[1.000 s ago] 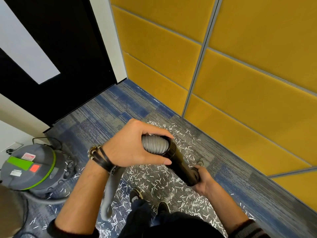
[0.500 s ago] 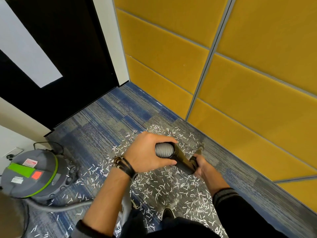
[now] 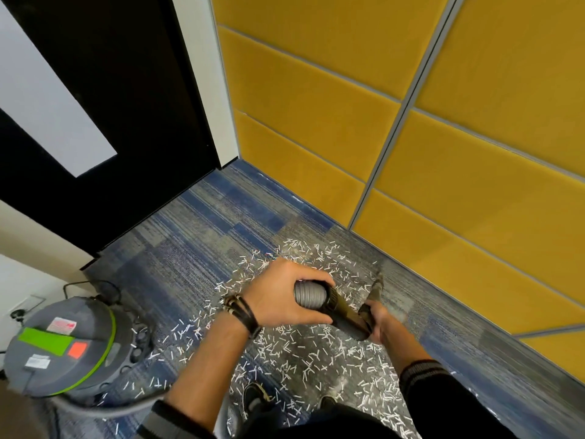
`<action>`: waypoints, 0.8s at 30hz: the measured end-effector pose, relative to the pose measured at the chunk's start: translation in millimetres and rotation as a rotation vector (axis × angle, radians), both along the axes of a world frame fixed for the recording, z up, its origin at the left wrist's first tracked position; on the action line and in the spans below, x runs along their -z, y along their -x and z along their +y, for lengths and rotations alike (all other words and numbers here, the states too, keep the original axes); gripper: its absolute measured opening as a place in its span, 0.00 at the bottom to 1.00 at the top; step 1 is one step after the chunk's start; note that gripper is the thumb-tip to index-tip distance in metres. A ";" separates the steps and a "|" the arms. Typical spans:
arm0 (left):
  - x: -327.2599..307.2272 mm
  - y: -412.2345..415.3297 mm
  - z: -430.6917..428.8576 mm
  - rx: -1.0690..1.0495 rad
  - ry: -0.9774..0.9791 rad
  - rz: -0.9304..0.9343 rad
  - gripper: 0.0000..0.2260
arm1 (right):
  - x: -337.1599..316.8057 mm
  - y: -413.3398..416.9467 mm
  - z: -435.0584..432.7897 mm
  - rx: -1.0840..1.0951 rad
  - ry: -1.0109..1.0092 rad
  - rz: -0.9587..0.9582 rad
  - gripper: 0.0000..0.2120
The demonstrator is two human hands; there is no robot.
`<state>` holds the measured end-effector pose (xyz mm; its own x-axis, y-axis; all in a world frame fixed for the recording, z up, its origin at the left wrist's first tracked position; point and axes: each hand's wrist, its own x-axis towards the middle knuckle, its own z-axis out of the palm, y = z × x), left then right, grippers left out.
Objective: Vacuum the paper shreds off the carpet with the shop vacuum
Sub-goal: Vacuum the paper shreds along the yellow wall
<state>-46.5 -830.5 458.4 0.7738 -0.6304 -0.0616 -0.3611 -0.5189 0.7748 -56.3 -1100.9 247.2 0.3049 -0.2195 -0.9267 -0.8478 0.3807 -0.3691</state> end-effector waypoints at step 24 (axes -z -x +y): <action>-0.6 -24.3 79.2 0.017 -0.005 -0.038 0.24 | 2.8 -39.5 83.8 -0.007 -0.144 -0.047 0.14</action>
<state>-22.2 -751.3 459.0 0.7648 -0.6432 -0.0360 -0.3987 -0.5165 0.7578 -16.8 -1017.2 244.4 0.3501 -0.0832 -0.9330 -0.8334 0.4271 -0.3508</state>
